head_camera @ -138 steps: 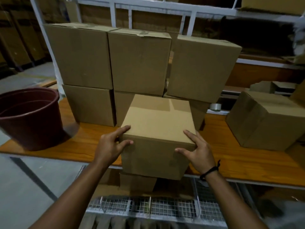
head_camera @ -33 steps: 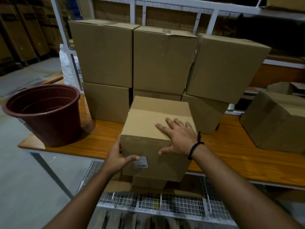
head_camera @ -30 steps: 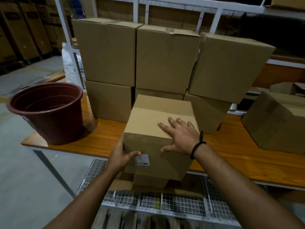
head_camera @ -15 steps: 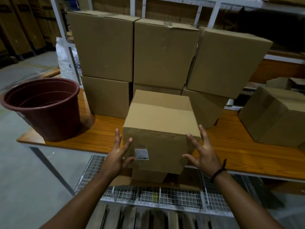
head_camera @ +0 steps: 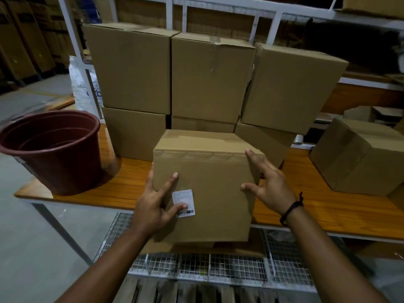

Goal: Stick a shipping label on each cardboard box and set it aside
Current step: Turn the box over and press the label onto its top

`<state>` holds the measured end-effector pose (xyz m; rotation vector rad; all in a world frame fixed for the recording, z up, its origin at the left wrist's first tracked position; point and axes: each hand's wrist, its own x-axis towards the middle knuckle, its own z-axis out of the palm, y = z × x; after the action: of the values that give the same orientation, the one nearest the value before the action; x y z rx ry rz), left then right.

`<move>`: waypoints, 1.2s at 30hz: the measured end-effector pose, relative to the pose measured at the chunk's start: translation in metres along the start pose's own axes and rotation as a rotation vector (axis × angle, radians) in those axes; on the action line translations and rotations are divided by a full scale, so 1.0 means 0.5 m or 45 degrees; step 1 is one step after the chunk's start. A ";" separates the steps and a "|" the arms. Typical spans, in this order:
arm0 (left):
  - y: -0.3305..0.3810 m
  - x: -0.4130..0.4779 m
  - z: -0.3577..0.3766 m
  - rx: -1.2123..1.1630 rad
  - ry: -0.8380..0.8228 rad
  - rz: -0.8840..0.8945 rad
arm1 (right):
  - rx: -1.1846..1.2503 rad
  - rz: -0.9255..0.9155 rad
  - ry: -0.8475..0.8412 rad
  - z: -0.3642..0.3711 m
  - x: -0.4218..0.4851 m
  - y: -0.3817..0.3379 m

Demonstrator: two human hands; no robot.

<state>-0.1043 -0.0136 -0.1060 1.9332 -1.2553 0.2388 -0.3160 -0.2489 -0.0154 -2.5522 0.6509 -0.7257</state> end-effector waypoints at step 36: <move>-0.001 0.261 -0.055 -0.639 -0.454 -0.639 | 0.073 0.484 -0.622 0.000 0.159 0.025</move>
<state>-0.0330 -0.0833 -0.0172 1.8061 -0.8820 -0.6422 -0.2595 -0.3013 0.0087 -2.3184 0.8842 0.0096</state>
